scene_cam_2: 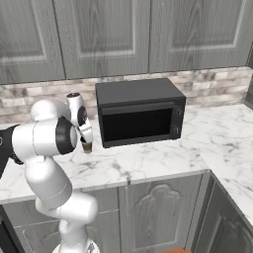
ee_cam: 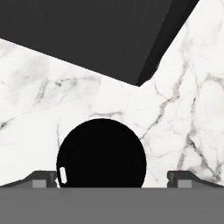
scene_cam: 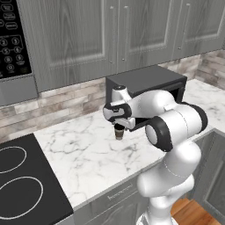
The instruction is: Move the drinks to the dining counter.
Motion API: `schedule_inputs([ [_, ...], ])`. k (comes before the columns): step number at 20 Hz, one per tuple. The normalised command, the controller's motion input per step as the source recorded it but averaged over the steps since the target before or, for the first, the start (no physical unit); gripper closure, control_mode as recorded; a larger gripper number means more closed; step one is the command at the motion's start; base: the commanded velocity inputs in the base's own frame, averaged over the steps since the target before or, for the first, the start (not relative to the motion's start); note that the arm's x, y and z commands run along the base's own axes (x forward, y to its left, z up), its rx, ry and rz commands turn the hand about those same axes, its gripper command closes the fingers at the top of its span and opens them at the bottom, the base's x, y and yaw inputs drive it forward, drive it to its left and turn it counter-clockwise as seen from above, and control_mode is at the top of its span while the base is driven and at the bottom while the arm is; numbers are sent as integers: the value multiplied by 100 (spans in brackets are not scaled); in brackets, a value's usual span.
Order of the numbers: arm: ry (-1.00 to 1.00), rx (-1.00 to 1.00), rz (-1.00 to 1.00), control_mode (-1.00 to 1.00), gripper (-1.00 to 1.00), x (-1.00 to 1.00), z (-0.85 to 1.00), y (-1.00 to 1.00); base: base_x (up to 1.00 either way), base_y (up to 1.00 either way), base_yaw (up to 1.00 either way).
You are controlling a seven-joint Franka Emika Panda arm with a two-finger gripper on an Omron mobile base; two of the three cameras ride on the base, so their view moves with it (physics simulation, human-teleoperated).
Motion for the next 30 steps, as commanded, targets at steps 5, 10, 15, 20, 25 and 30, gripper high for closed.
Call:
schedule_inputs([
  [5,0,1,0,-100,-100,4,-18,0,0,0,0],
  [10,0,1,0,-100,-100,9,-20,0,0,0,0],
  [15,0,1,0,-100,-100,7,-31,0,0,0,0],
  [20,0,2,0,-100,-100,0,-44,0,0,0,0],
  [25,-1,2,0,-100,100,0,-33,0,0,0,0],
  [30,-5,5,0,-100,100,-19,-29,0,0,0,0],
])
